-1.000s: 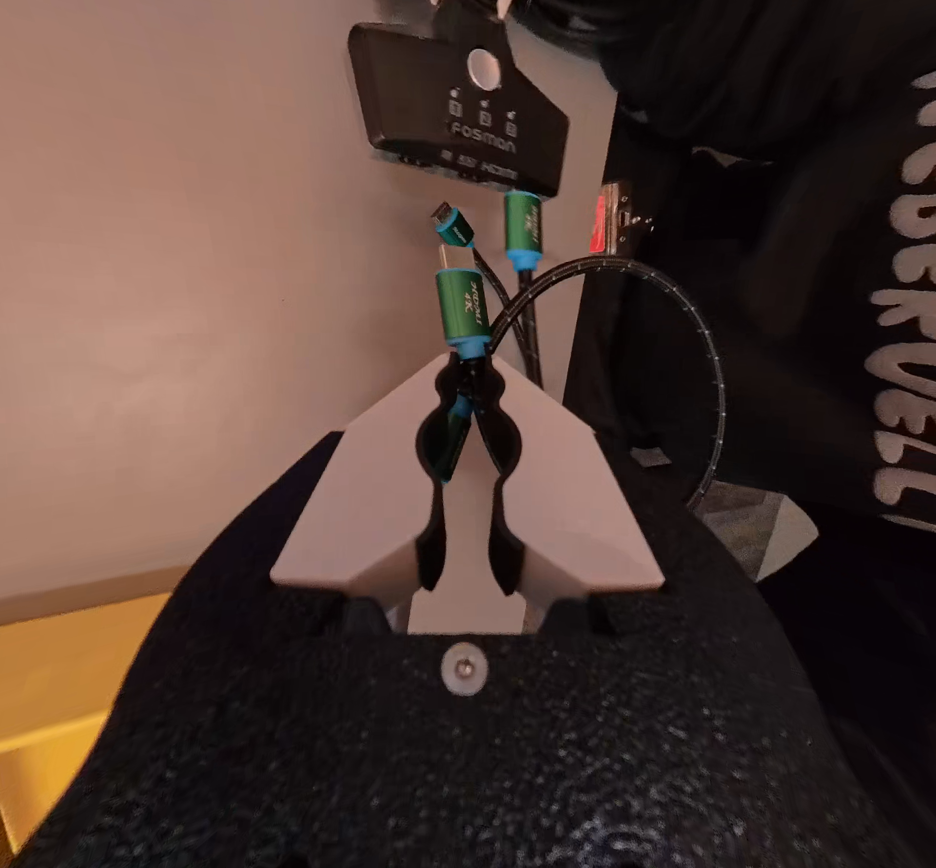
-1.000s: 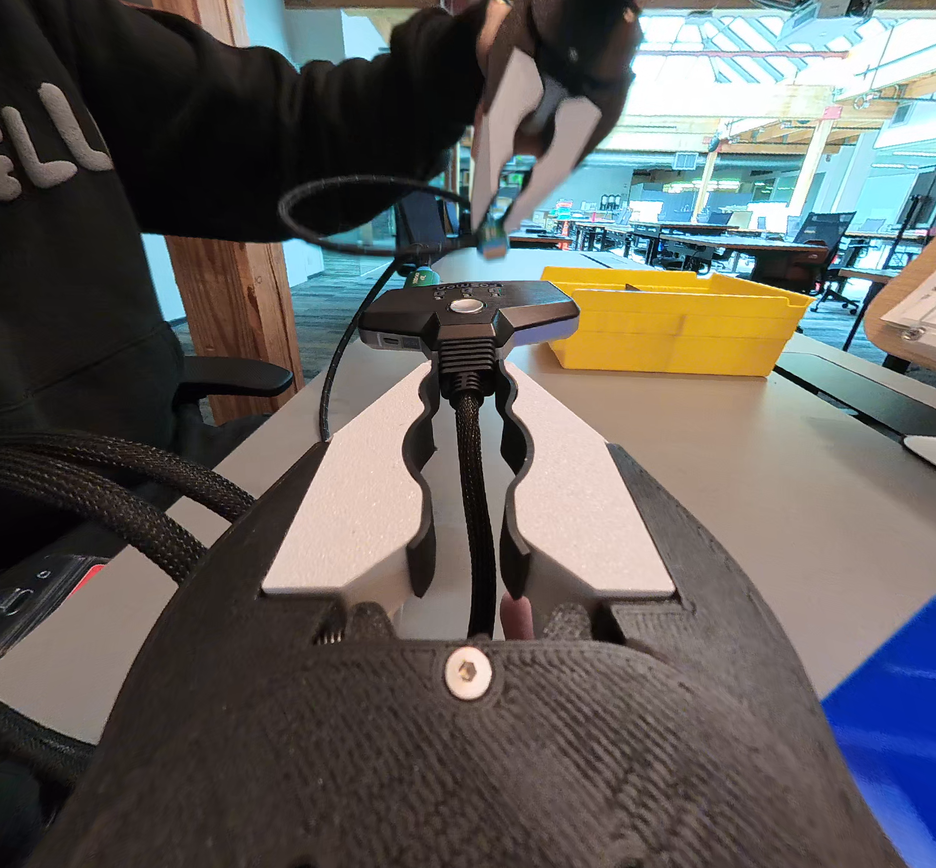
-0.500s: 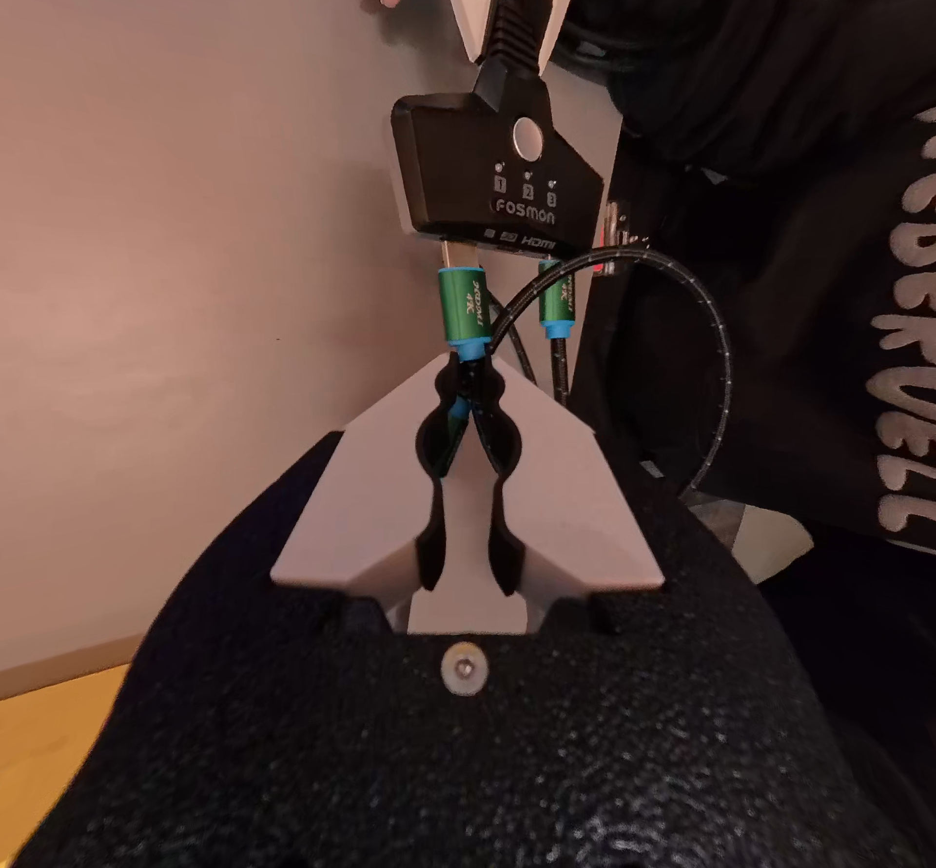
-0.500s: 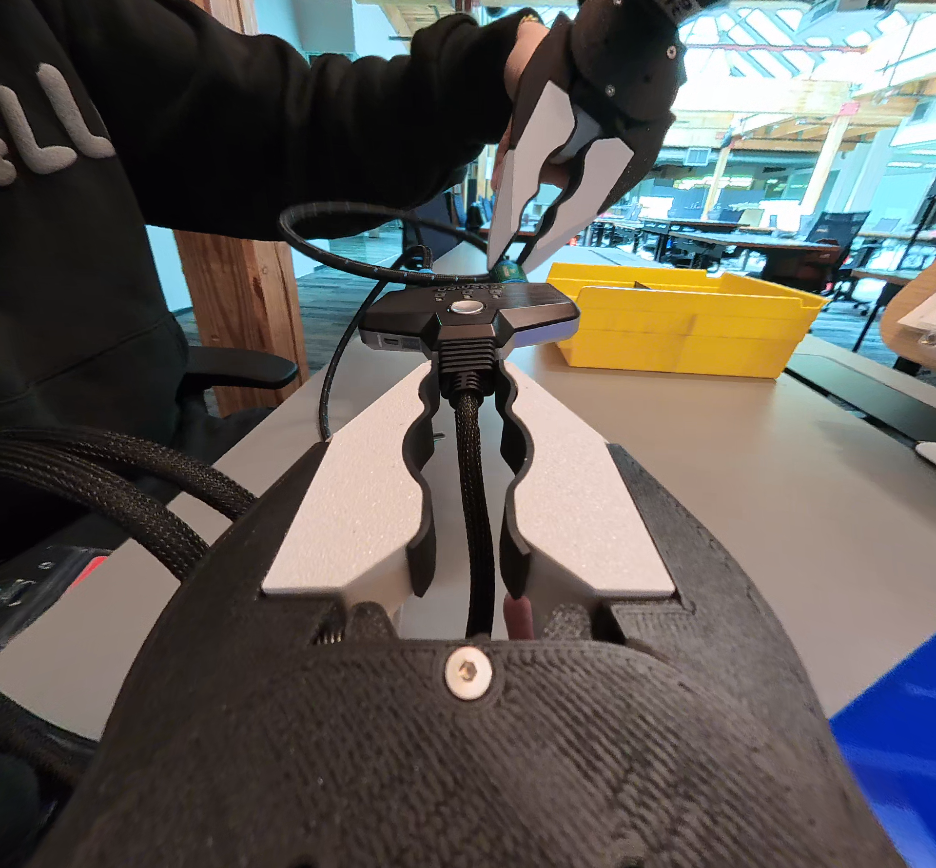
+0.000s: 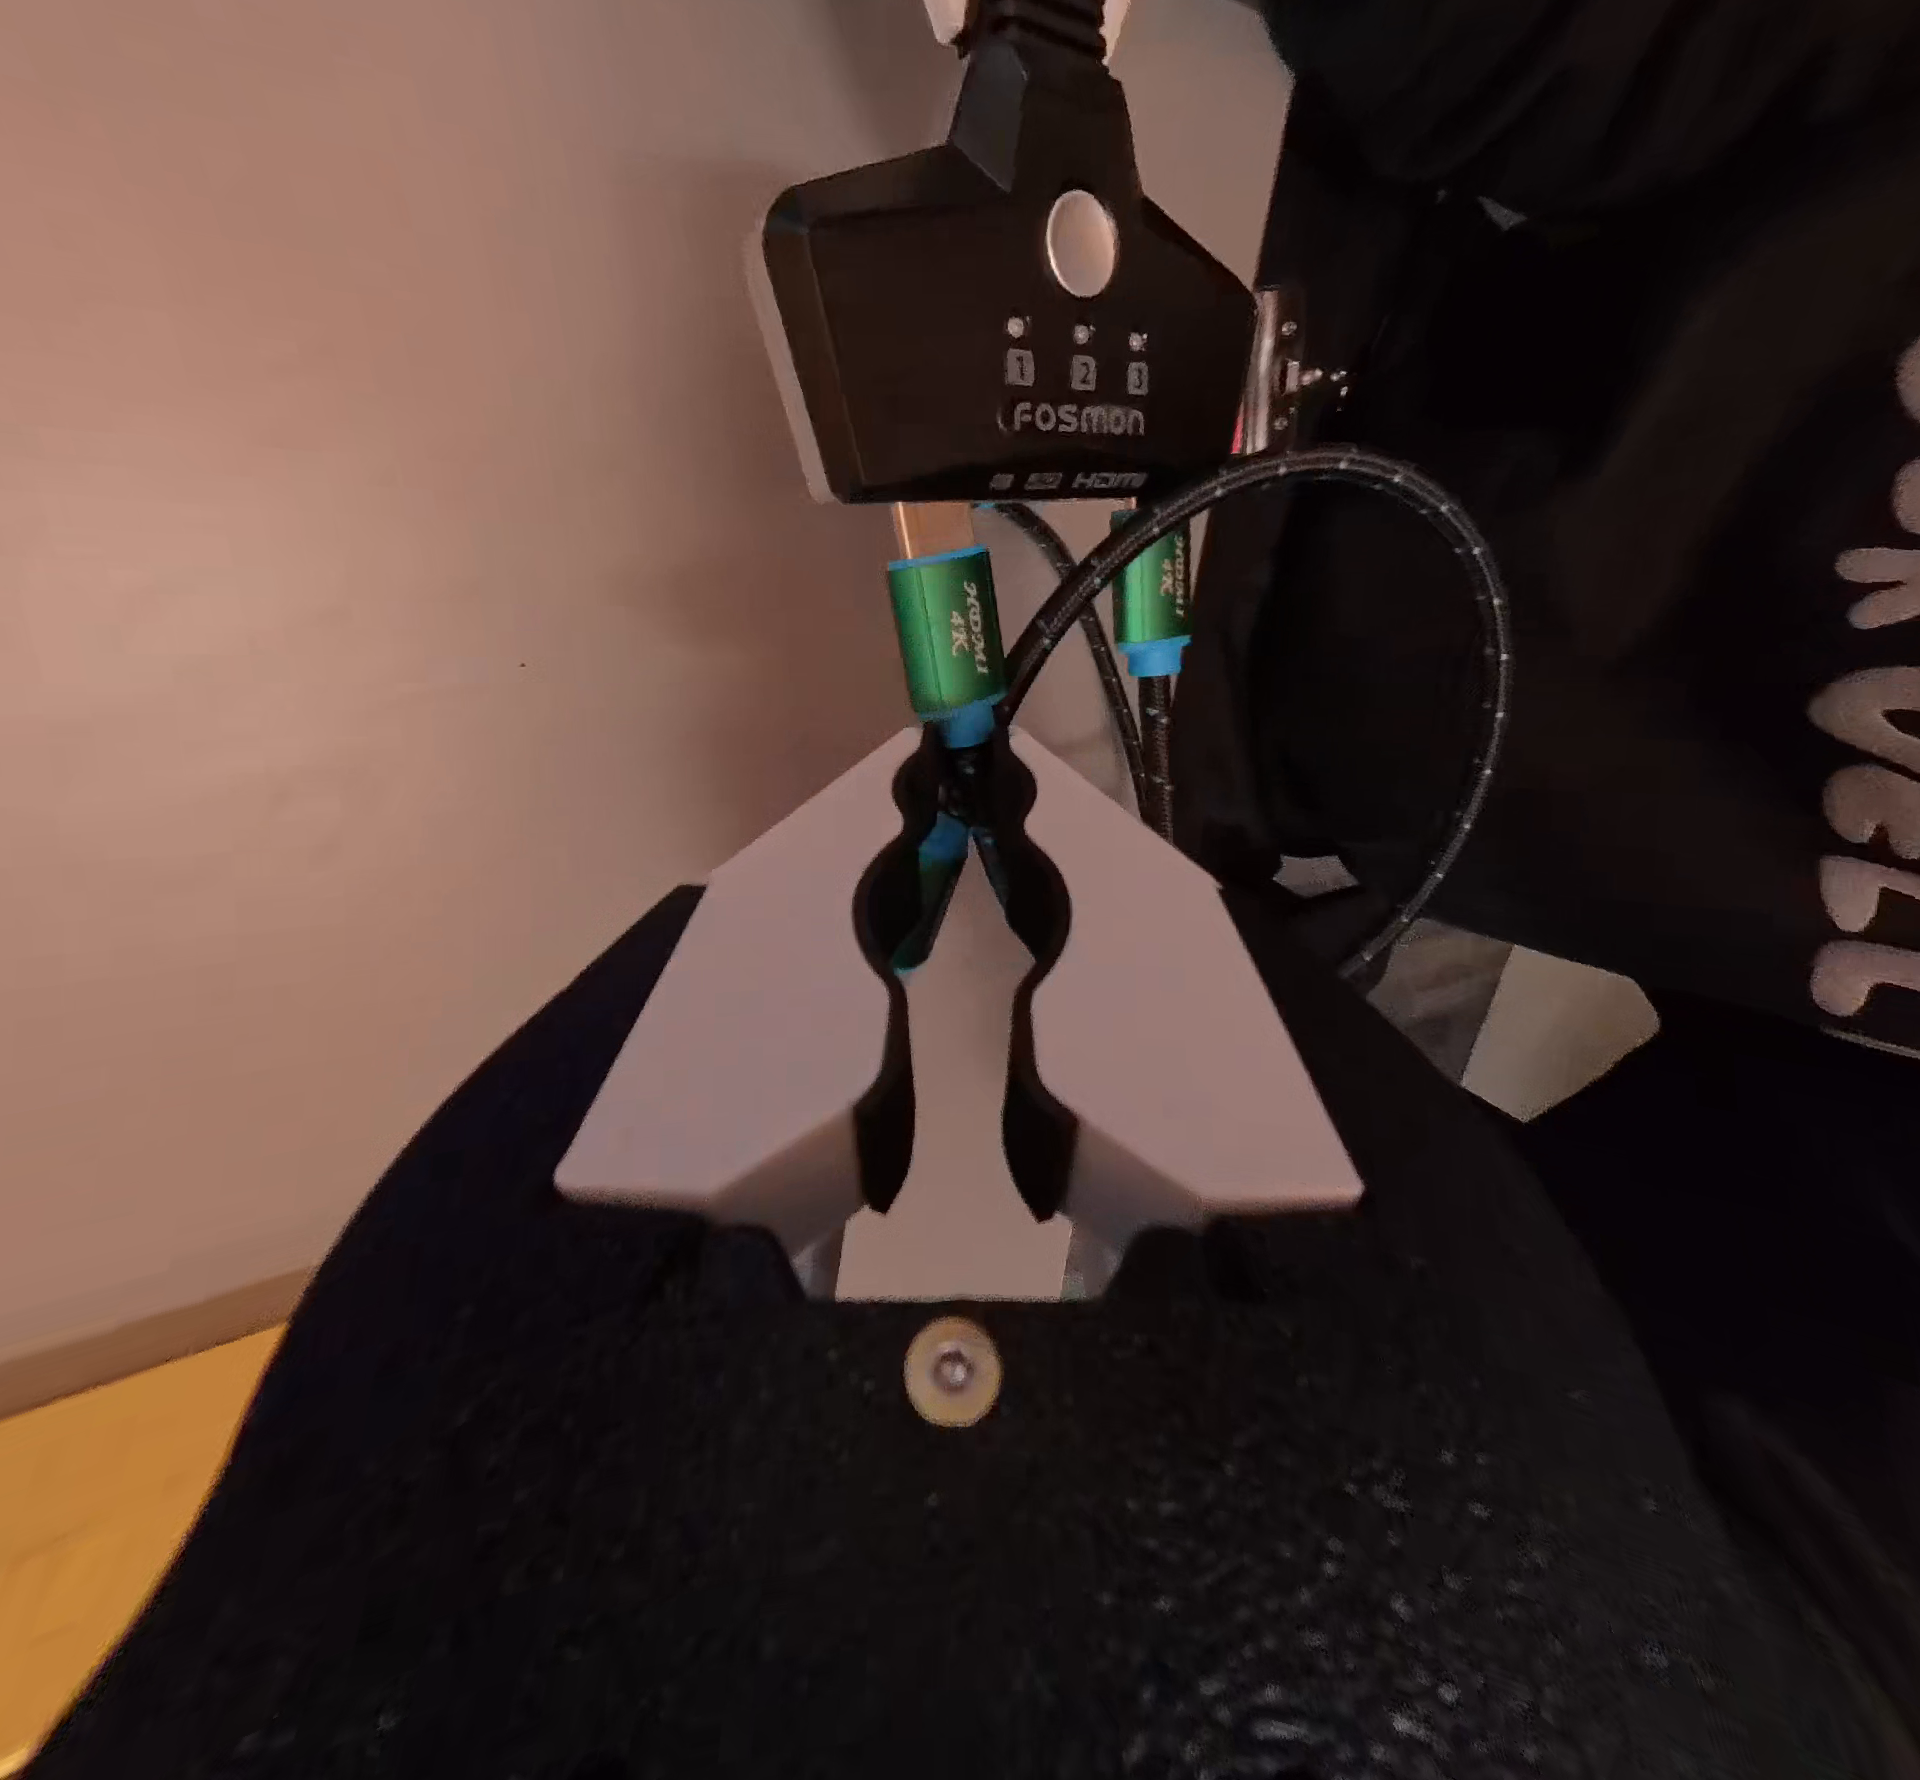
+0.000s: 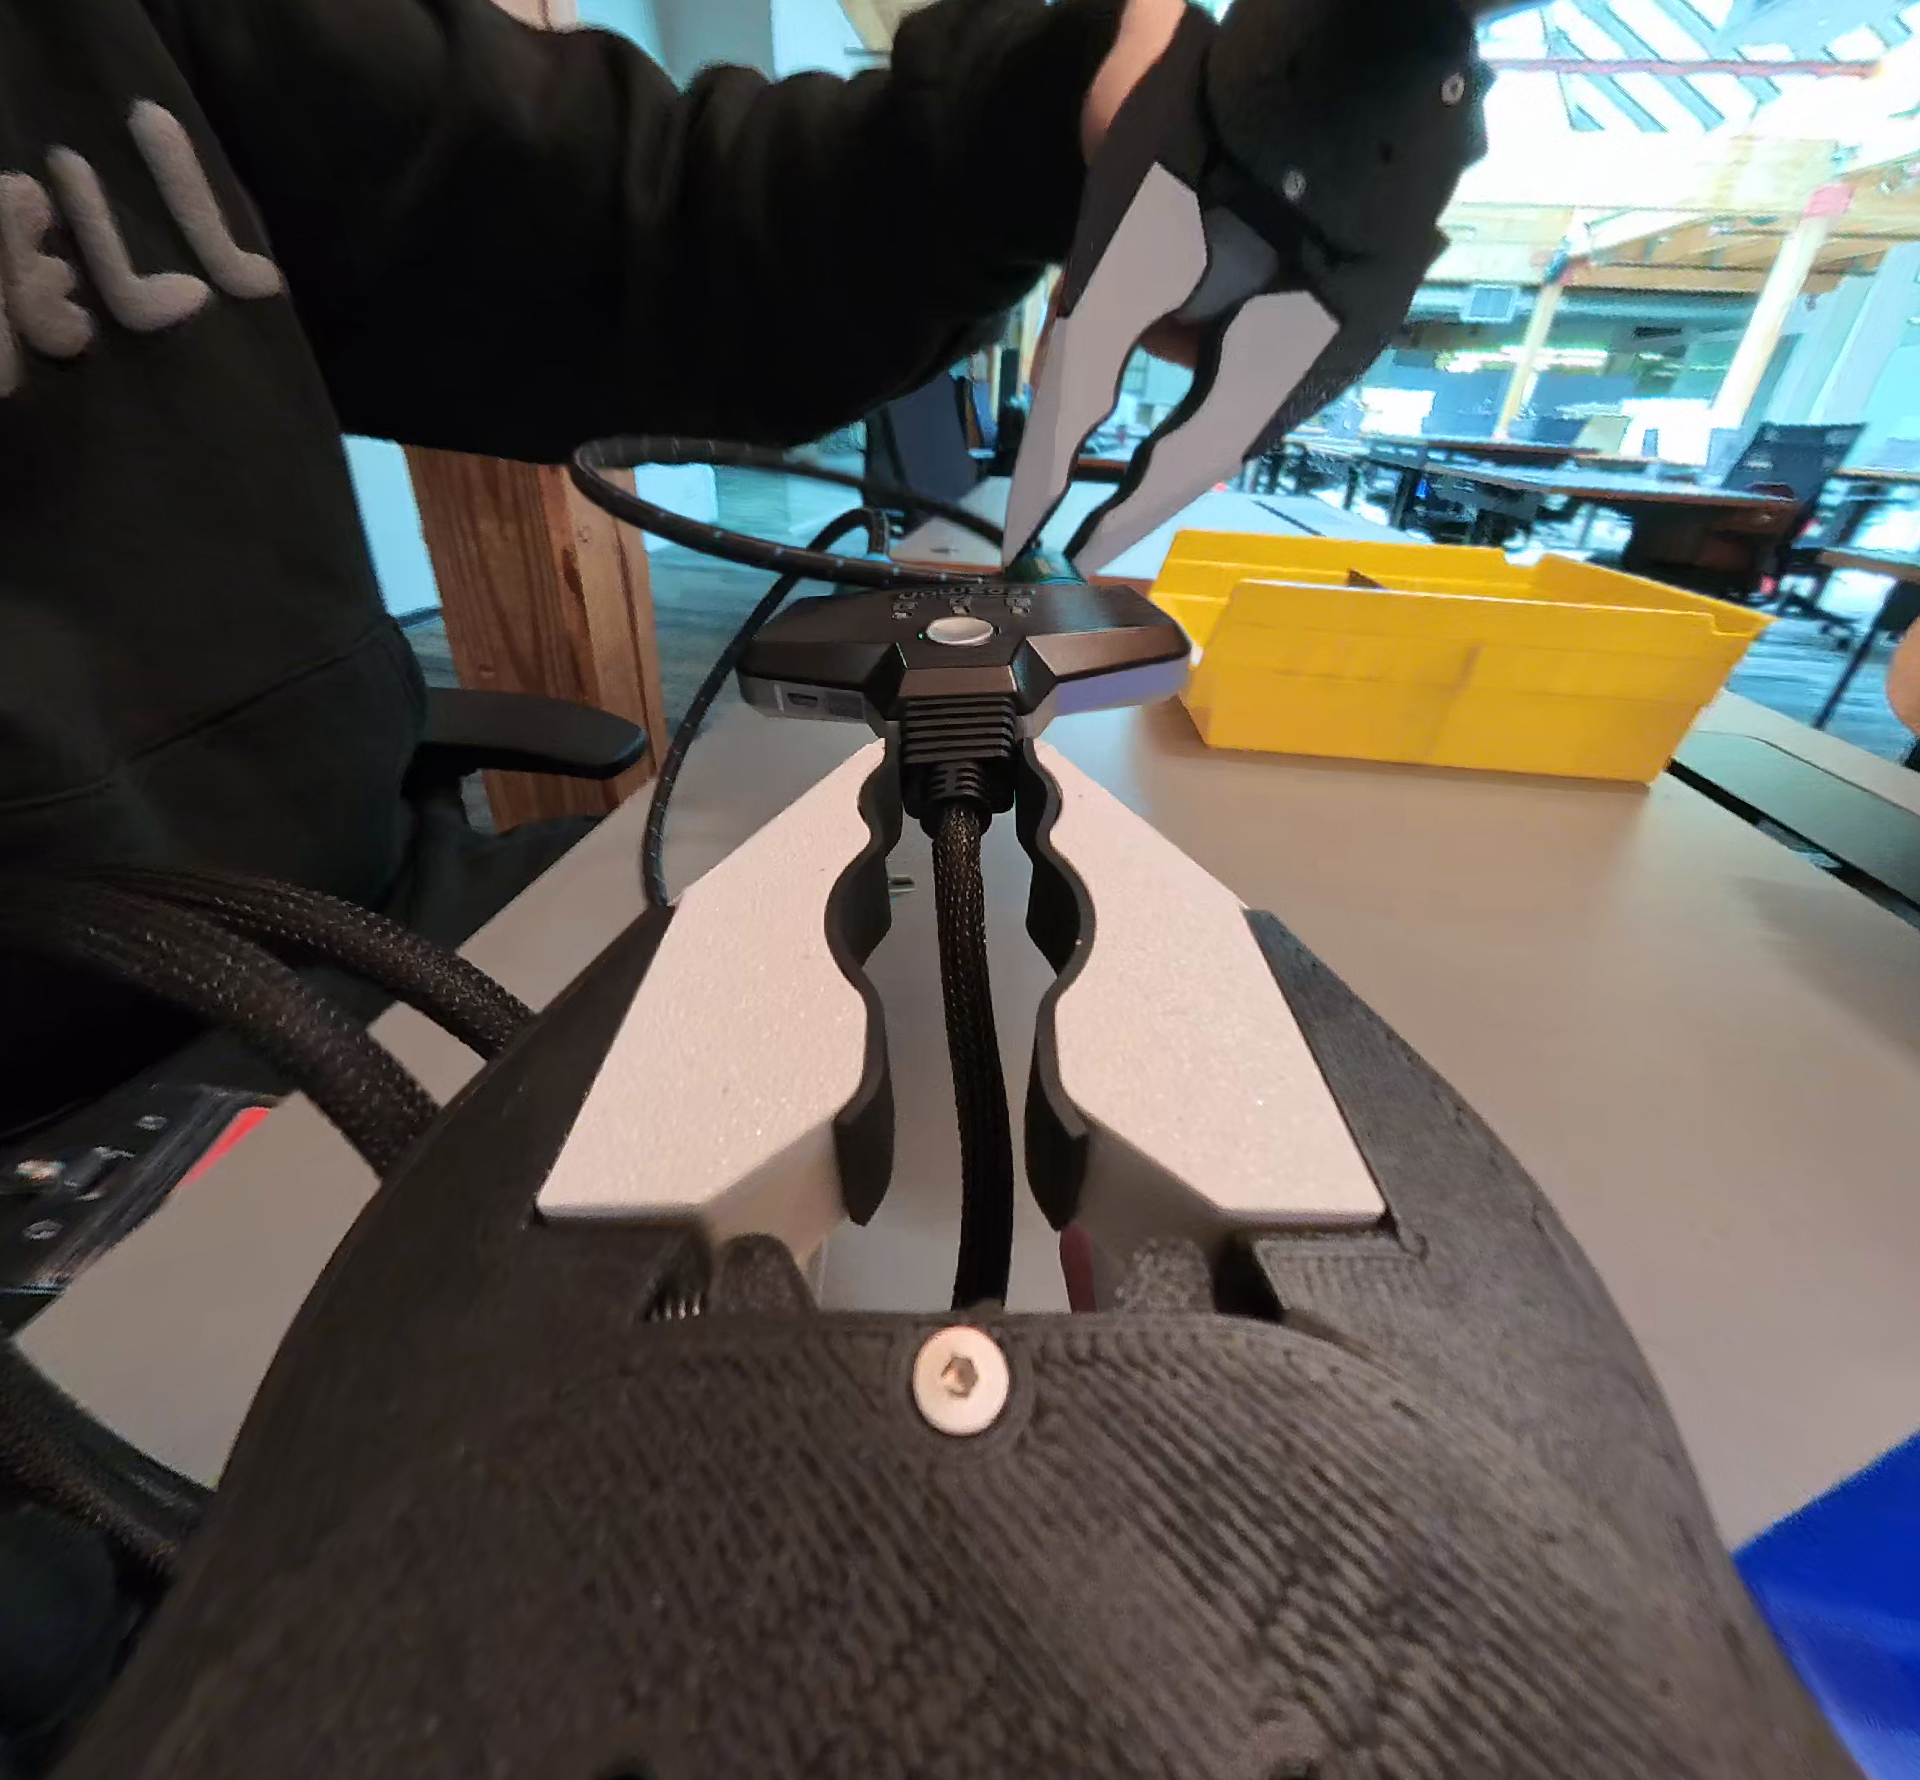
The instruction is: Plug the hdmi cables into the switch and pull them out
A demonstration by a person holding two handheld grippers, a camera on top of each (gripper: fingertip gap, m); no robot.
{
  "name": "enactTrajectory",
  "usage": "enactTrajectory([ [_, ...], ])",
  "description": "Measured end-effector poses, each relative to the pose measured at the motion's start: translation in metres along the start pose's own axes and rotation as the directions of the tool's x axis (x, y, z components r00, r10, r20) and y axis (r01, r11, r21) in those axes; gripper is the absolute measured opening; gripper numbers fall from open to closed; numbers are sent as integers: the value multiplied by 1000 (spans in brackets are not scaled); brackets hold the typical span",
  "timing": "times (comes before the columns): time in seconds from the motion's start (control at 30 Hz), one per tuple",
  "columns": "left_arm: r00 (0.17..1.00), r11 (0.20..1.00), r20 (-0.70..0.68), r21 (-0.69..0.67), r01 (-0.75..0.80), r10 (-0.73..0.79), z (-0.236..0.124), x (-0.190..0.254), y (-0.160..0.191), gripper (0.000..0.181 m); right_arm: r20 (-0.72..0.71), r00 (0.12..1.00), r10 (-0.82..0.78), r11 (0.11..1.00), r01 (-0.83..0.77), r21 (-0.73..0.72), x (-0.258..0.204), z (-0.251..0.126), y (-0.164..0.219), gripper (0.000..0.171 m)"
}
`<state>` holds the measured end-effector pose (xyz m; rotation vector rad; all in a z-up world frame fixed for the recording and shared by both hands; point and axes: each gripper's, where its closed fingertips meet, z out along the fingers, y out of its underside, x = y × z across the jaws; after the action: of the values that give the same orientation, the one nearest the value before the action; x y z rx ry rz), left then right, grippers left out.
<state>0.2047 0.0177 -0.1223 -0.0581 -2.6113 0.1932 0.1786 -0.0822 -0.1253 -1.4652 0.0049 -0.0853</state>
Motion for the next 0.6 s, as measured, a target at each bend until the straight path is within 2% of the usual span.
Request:
enactTrajectory([
  [0.23, 998, 999, 47, 3, -40, 40, -5, -1, -4, 6, 13, 999, 33, 999, -33, 6, -1, 0, 0, 20],
  [0.43, 980, 998, 192, -38, -45, 52, -3, -14, -2, 6, -13, 999, 30, 999, -31, -25, 3, 2, 7, 21],
  [0.6, 956, 999, 289, -20, -36, 40, -4, -16, -5, 7, -29, 1000, 6, 1000, -7, -25, 4, 1, 4, 21],
])
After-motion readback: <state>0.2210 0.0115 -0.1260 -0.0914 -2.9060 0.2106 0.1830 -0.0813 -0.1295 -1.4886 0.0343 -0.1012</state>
